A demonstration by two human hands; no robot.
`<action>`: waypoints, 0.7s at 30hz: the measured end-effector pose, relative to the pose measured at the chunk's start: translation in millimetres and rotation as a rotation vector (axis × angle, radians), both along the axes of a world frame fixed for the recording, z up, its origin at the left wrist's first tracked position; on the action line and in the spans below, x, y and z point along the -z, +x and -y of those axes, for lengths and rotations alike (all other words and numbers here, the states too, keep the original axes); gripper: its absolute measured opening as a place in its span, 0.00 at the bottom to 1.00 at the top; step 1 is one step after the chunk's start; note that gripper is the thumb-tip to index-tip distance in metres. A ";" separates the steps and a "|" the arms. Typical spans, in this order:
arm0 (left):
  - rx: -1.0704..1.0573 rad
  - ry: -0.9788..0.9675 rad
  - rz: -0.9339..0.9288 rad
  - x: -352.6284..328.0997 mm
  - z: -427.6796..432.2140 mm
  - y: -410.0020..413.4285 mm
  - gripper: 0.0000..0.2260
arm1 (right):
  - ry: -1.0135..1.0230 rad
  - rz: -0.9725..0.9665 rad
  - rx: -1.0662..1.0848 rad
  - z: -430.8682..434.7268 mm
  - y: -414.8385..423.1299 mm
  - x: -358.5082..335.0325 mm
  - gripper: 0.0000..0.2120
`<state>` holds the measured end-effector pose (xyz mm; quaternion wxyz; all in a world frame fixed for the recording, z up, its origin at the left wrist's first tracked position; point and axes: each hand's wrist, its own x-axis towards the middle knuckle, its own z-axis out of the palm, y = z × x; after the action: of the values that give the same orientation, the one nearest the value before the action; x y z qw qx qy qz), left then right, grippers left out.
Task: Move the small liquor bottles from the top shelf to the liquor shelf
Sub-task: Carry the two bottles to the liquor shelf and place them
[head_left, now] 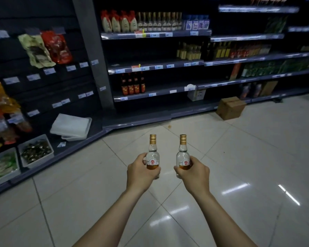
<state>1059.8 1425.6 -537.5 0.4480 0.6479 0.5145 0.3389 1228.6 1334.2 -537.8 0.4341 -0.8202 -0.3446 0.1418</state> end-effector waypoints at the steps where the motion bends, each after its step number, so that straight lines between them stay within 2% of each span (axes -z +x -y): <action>1: 0.007 0.004 0.001 1.3 -20.4 14.6 0.26 | -0.005 0.000 -0.005 -19.2 13.9 1.1 0.12; 12: 0.078 0.023 0.008 19.9 -294.0 208.2 0.31 | -0.045 0.047 0.044 -289.8 182.0 8.3 0.17; 21: 0.150 0.028 0.006 -5.6 -472.9 351.0 0.26 | -0.051 0.043 0.103 -457.0 319.2 -12.2 0.17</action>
<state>1410.8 1898.5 -531.9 0.4647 0.6899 0.4581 0.3135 1547.8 1791.2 -525.6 0.4123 -0.8505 -0.3074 0.1104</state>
